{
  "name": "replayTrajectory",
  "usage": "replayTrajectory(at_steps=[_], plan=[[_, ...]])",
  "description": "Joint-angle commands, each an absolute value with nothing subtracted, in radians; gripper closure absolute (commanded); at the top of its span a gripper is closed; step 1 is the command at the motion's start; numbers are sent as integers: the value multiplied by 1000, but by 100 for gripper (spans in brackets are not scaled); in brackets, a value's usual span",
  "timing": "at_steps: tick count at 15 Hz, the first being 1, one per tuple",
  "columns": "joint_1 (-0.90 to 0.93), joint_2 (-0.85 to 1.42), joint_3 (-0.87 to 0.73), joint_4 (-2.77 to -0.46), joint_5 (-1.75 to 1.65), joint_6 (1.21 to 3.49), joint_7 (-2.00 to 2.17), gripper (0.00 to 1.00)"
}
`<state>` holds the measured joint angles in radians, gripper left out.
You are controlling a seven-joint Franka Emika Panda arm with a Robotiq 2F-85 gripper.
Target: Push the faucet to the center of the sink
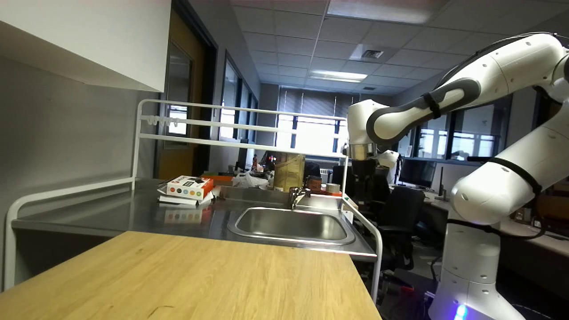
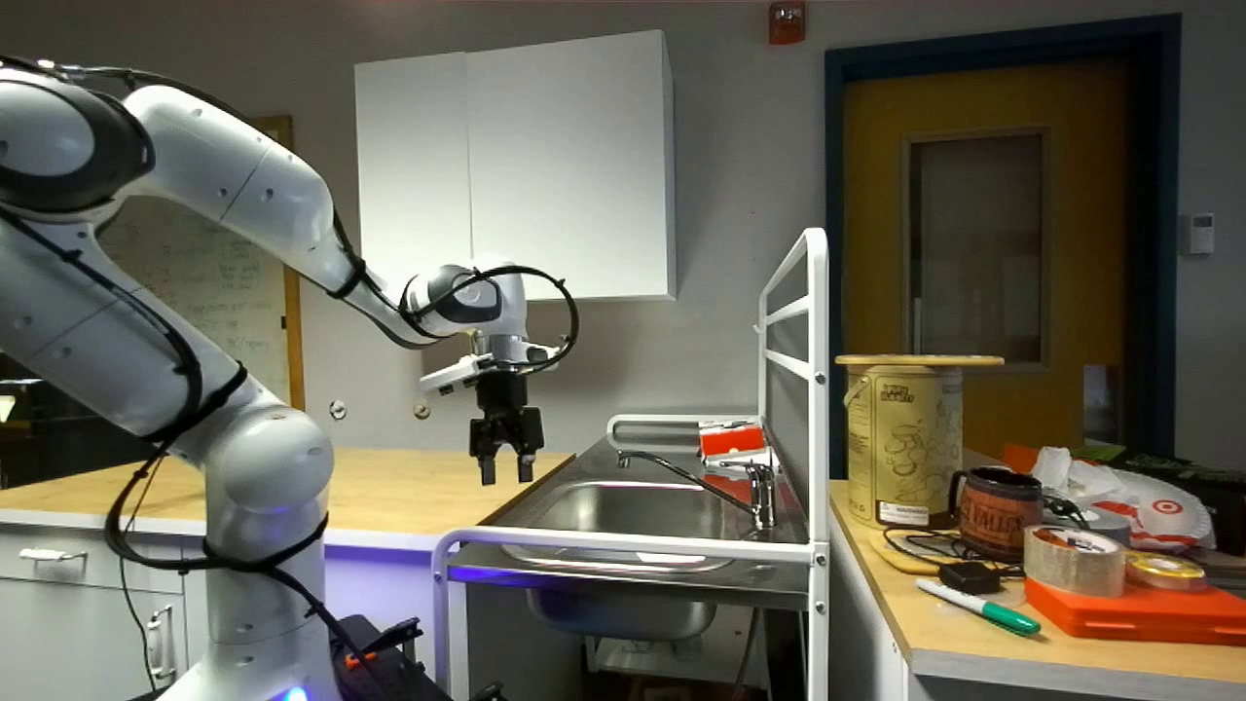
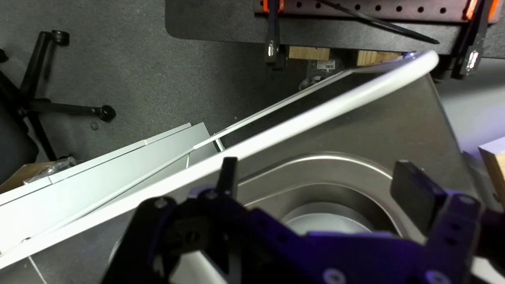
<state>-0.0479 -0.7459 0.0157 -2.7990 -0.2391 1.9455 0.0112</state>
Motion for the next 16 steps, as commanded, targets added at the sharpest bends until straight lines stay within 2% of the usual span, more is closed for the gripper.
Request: replayTrajectory(at_steps=[1,8,16], plan=[[-43,-744,17,-2790,-248,1940,4,0],[-36,-717,28,-2766,-249,1960,13,0],[-33,-587,68,-2668,-243,2056,81,0]])
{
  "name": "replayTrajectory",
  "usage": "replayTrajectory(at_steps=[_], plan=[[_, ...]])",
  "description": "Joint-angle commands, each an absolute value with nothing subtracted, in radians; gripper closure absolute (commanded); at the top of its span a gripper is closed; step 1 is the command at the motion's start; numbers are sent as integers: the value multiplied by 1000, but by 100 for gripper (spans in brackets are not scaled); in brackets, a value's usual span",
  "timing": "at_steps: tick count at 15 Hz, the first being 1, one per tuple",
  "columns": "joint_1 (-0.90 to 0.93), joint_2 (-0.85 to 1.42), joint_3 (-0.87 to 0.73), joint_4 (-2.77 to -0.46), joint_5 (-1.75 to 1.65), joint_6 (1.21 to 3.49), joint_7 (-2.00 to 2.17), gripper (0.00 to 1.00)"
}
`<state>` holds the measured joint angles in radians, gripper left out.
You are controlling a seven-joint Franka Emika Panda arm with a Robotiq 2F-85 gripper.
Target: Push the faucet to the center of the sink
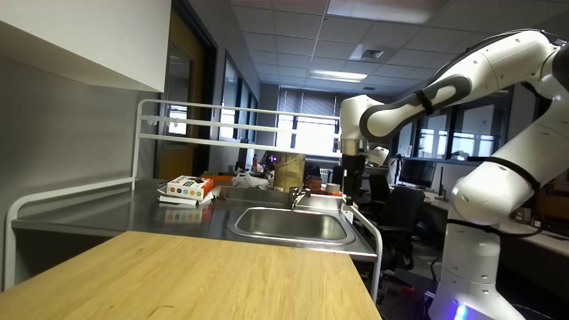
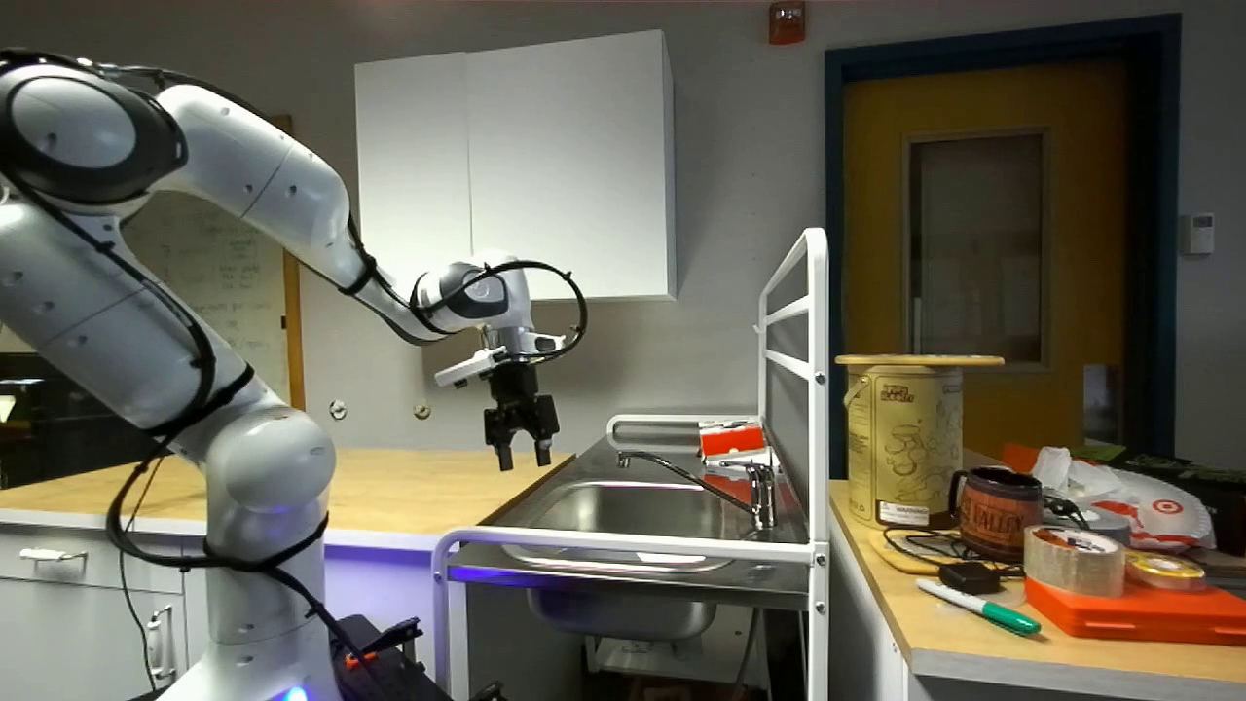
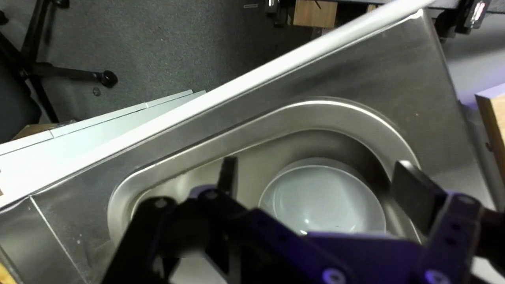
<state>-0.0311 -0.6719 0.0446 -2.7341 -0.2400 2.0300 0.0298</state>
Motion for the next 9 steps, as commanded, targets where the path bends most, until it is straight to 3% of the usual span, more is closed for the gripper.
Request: replayTrajectory(at_steps=[1,9], plan=[[-36,-563,75,-2651,-241,2074,102,0],[-66,-379,74,-2501,-198,2216,309,0]])
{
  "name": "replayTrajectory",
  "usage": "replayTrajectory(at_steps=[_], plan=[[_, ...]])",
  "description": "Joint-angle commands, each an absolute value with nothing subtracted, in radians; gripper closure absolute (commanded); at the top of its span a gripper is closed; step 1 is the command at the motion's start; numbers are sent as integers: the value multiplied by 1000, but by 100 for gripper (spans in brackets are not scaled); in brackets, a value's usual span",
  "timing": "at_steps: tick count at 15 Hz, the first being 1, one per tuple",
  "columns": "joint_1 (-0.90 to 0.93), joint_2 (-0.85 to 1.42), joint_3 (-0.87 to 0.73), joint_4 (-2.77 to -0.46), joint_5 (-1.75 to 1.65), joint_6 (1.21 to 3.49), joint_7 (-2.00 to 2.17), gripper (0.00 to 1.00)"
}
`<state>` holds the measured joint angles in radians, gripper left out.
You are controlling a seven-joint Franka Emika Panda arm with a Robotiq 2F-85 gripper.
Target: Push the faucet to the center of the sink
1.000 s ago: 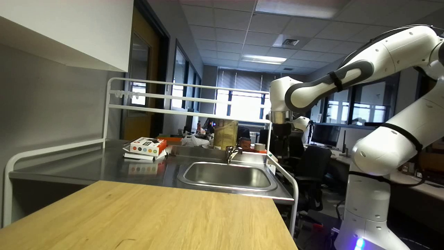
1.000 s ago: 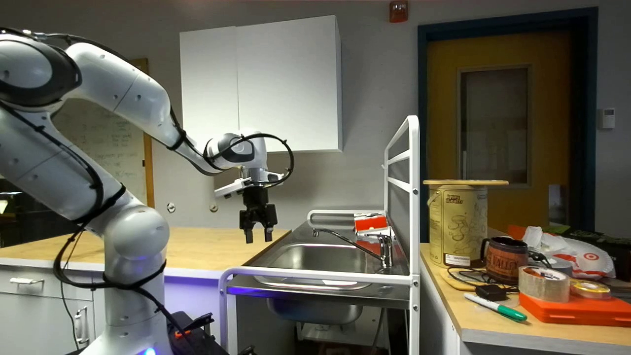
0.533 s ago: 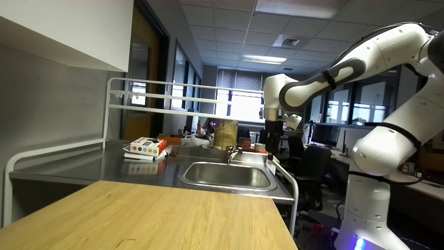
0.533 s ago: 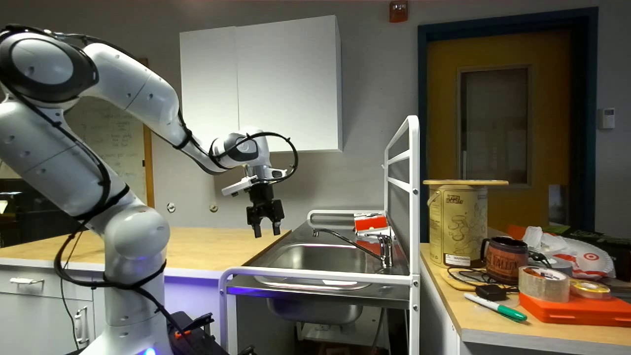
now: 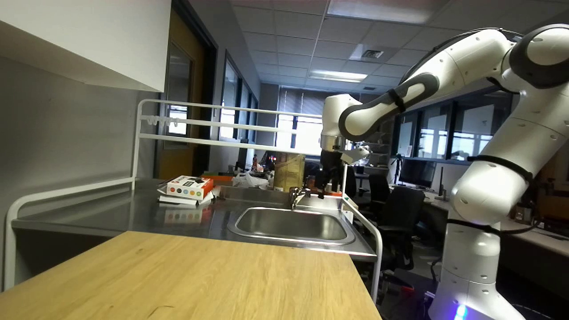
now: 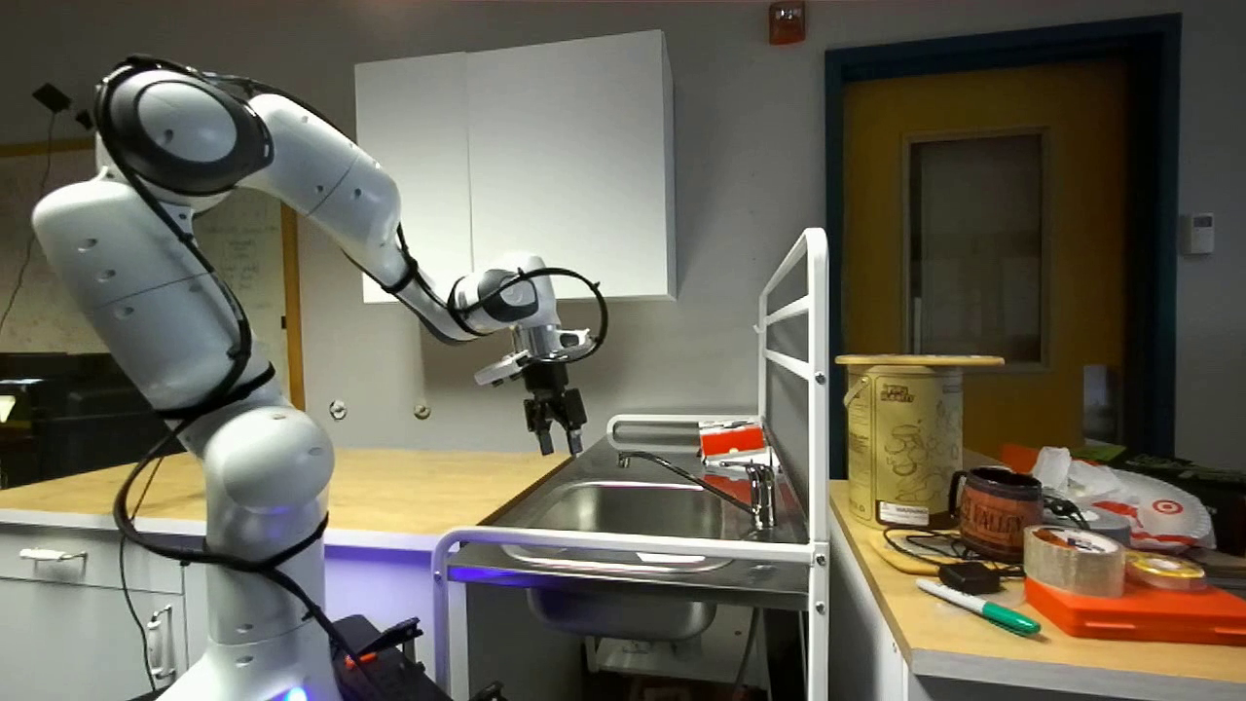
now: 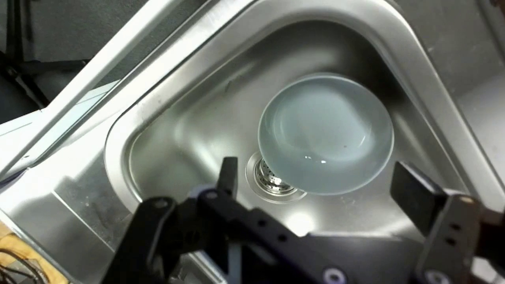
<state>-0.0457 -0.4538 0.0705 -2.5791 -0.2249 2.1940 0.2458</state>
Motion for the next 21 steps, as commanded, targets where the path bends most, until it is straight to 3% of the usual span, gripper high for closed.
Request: replayTrajectory(at_steps=[1,18,19,21], plan=[[-73,-361,69,-2484,-188,2233,334,0],[-143,-127,21,-2338,-147,2375,645,0],[-141,-117,17,-2331,-146,2375,649,1],[-138,-100,11,-2318,-150,2378,650,26]])
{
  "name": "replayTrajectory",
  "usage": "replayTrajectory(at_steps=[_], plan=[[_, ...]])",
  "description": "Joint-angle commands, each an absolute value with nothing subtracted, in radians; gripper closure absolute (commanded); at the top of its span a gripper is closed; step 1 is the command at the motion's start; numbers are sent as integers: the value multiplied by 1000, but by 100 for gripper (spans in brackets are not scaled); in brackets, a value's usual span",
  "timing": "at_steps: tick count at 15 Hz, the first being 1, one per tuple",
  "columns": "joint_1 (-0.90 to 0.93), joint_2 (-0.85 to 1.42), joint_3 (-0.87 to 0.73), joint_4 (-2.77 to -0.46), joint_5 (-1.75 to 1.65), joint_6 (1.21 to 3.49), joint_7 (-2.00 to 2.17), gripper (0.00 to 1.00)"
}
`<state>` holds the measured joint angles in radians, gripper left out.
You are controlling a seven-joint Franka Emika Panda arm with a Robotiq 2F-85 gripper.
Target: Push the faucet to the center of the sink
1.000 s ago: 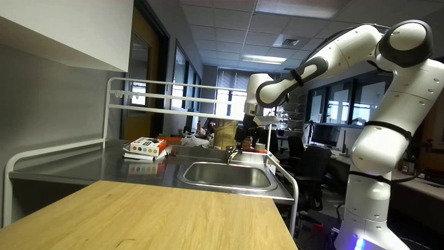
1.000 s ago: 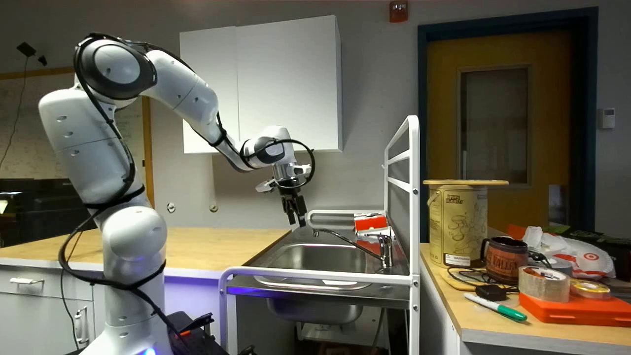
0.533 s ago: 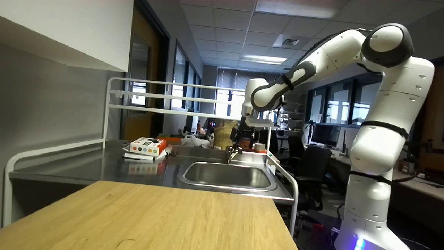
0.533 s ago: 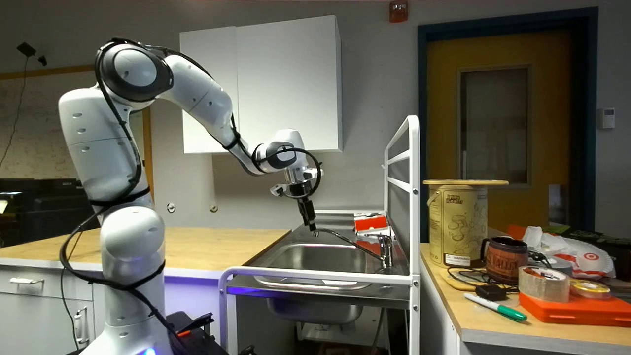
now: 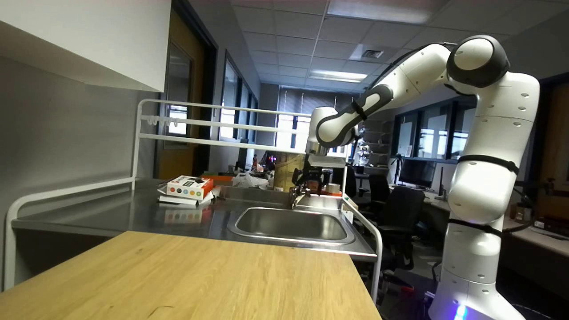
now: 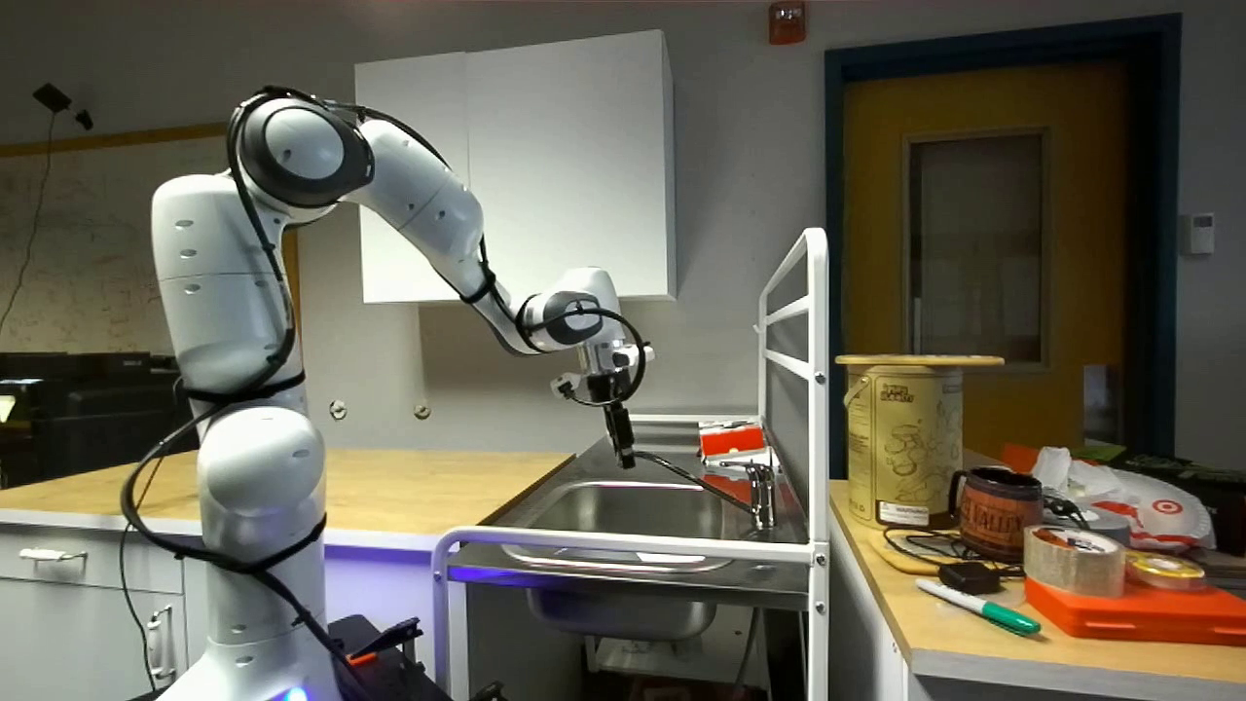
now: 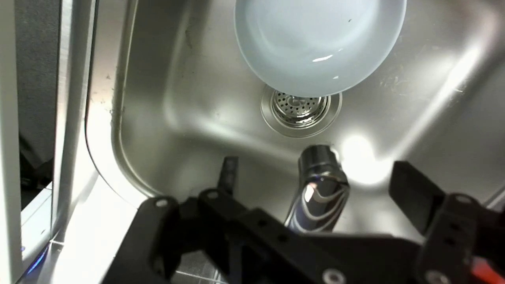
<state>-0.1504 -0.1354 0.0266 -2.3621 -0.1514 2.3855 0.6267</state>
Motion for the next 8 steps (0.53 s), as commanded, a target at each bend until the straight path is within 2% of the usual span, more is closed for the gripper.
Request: replayTrajectory(at_steps=[1,8], plan=[[-136,-94,8,-2313,-150,2378,650,31],[-130,-69,-11,-2288,-147,2373,648,86]])
